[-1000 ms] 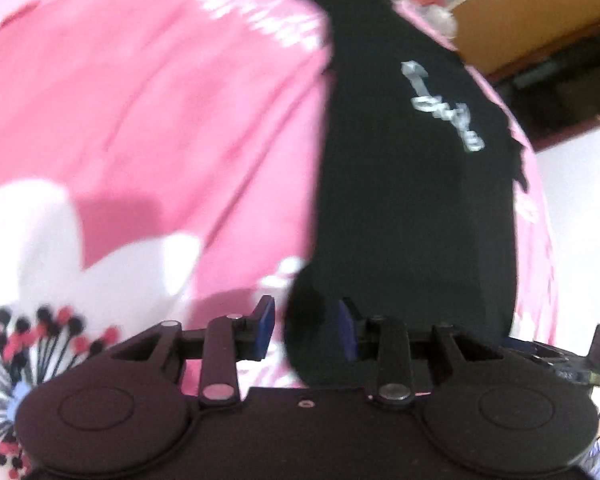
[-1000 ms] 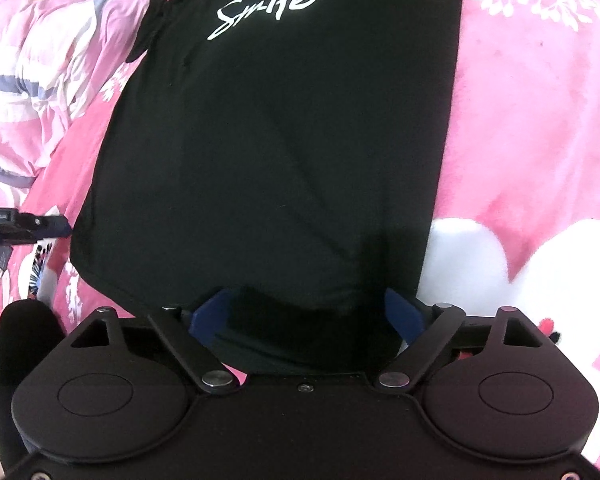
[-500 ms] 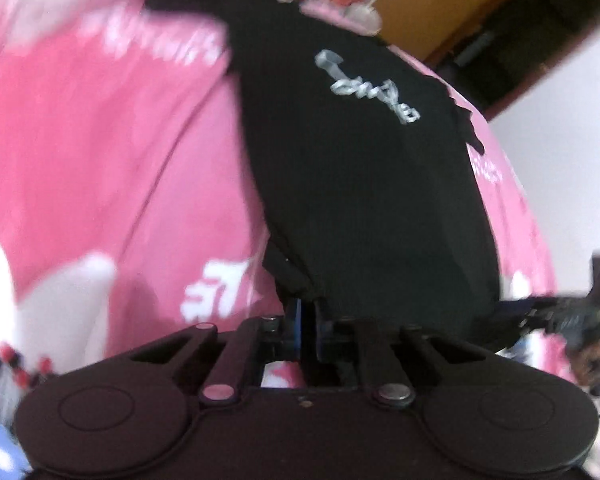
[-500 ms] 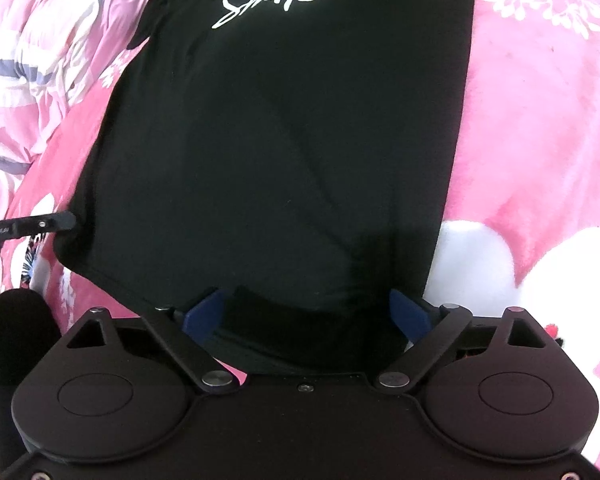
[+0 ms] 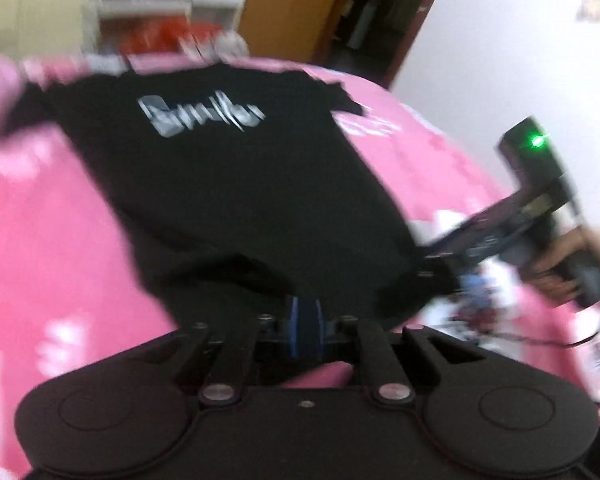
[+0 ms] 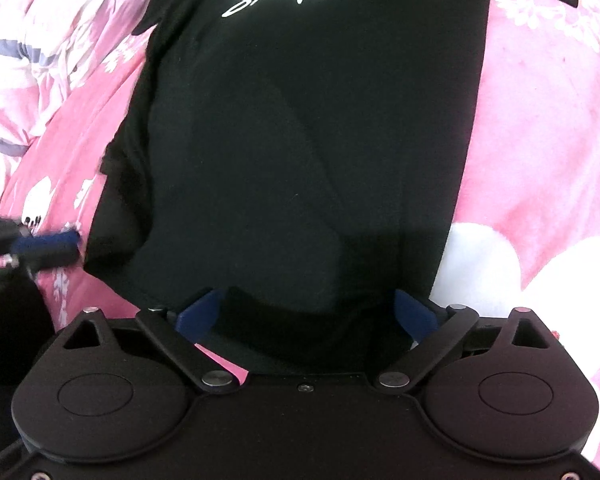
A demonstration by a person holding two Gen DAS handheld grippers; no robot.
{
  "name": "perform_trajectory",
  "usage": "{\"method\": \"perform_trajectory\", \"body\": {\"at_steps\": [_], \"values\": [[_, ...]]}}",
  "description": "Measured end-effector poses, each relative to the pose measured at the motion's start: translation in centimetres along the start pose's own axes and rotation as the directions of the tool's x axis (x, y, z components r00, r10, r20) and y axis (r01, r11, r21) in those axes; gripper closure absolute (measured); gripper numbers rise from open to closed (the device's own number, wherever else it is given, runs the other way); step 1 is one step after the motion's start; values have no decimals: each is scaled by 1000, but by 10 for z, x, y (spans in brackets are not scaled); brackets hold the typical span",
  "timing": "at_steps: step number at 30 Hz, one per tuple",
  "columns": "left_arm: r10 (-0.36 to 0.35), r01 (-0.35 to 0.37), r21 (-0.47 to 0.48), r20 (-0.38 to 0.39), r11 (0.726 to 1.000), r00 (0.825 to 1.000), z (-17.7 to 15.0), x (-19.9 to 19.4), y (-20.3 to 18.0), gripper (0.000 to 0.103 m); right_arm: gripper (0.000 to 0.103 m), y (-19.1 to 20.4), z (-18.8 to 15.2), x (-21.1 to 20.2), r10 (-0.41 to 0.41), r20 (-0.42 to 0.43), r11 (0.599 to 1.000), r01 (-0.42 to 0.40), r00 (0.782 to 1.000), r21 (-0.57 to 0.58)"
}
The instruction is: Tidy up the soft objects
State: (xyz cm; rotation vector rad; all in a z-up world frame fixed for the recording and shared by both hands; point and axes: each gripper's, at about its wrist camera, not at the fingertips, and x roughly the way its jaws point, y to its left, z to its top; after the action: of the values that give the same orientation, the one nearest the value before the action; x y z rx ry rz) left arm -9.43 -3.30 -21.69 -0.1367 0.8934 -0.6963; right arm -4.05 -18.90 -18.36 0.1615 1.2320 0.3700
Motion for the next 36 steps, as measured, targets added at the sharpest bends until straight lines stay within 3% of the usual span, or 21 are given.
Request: {"method": "perform_trajectory", "body": {"at_steps": [3,6,7,9,11,16,18,19,20,21,24,25,26,27,28,30,31,32,34,35,36], "values": [[74,-74,13,-14,997,997,-3,-7,3,89,6,-1,2,0,6,-4,1000,-6,1000,0],[162,-164,38,48,986,986,-2,-34,10,88,5,-1,3,0,11,-3,1000,-11,1000,3],[262,-271,115,88,956,961,-1,-43,12,88,4,-1,3,0,11,-2,1000,-11,1000,5],[327,-341,182,107,922,939,2,-39,13,88,2,1,2,4,8,-2,1000,-8,1000,2],[401,-420,264,124,868,908,6,-20,18,82,0,3,0,8,2,-3,1000,-2,1000,-3],[407,-419,359,111,834,906,11,21,19,79,0,2,0,4,6,-3,1000,-6,1000,10],[463,-481,368,144,795,875,12,33,19,79,0,-2,0,1,17,0,999,-17,1000,29],[501,-524,388,166,758,849,12,41,18,79,1,-3,1,-1,23,3,999,-23,1000,42],[535,-554,418,174,720,827,11,49,18,88,1,-4,1,-2,28,6,998,-29,1000,53],[544,-560,423,172,712,821,10,51,18,100,1,-4,2,-4,31,8,997,-32,999,64],[593,-618,289,179,731,785,10,36,21,101,2,-2,6,-13,50,37,995,-53,998,80],[595,-621,274,180,734,783,10,34,21,101,2,2,8,-19,71,63,995,-76,995,69],[607,-633,153,184,759,773,12,16,25,101,2,5,10,-23,90,82,994,-96,992,61],[608,-632,131,182,764,773,12,13,26,101,2,7,13,-25,107,93,992,-112,990,52],[597,-610,40,163,792,786,15,0,31,101,2,10,16,-27,124,104,991,-129,987,43],[536,-516,-163,128,841,834,17,-25,45,101,2,14,22,-28,149,121,988,-152,981,23],[504,-460,-277,115,844,856,16,-39,54,102,2,15,25,-27,157,124,987,-160,980,17],[471,-399,-387,107,831,876,15,-53,64,102,2,15,26,-25,164,128,986,-167,978,14],[429,-325,-503,102,801,898,12,-67,76,102,2,14,32,-19,190,143,981,-194,971,15],[419,-298,-570,91,766,904,7,-74,85,102,2,12,34,-15,203,152,978,-208,967,19],[422,-310,-581,65,752,904,4,-75,89,102,2,11,36,-11,204,159,977,-211,966,29]]}}
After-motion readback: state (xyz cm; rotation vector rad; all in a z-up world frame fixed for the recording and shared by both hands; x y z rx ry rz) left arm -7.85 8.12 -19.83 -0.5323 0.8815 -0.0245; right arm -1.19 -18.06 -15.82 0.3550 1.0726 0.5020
